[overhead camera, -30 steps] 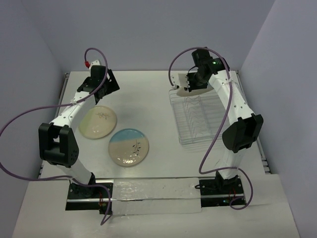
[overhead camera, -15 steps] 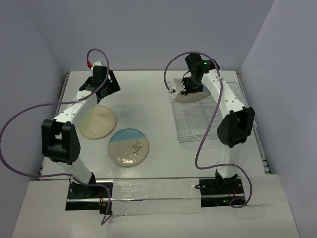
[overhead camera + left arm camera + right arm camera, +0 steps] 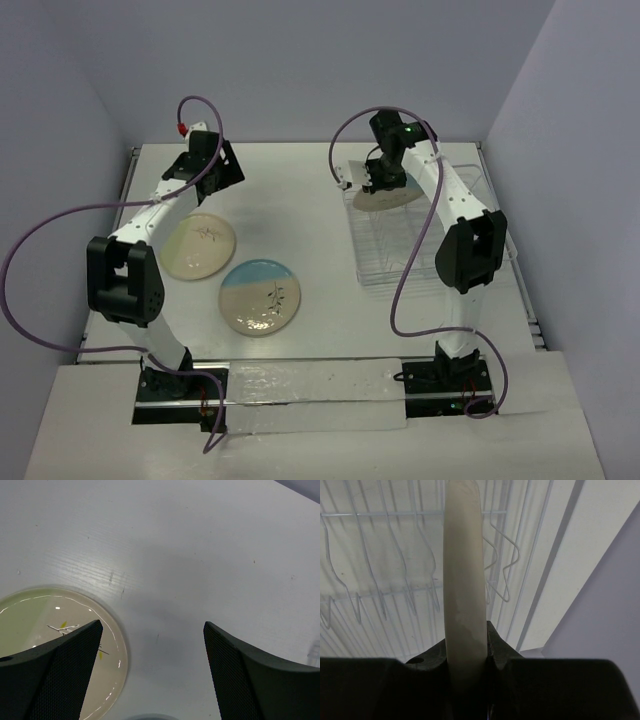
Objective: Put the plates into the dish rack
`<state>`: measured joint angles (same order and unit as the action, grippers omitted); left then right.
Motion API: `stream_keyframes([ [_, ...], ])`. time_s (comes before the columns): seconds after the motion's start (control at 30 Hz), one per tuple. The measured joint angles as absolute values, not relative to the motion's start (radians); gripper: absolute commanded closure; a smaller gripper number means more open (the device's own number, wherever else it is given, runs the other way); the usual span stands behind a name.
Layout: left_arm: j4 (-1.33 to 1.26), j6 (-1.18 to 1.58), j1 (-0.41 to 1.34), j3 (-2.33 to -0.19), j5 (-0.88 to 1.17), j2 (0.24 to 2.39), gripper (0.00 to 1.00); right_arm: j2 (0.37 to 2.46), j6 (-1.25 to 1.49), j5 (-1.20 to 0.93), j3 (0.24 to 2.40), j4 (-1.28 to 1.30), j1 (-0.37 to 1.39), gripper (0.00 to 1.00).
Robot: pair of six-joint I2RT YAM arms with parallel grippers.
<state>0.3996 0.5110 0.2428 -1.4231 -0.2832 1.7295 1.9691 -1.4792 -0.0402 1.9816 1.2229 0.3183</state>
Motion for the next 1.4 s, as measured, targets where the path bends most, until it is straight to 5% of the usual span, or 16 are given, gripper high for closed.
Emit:
stream_keyframes([
  [0.53,0.399,0.490,0.254,-1.442,-0.256,1.756,0.09,2.002,-1.459,-0.031,1.986,1.206,0.320,0.82],
  [0.73,0.399,0.488,0.255,-1.446,-0.252,1.770,0.09,2.006,-1.455,-0.009,1.986,1.177,0.321,0.54],
  [1.4,0.400,0.488,0.264,-1.475,-0.231,1.787,0.08,2.026,-1.412,0.052,2.037,1.033,0.320,0.37],
])
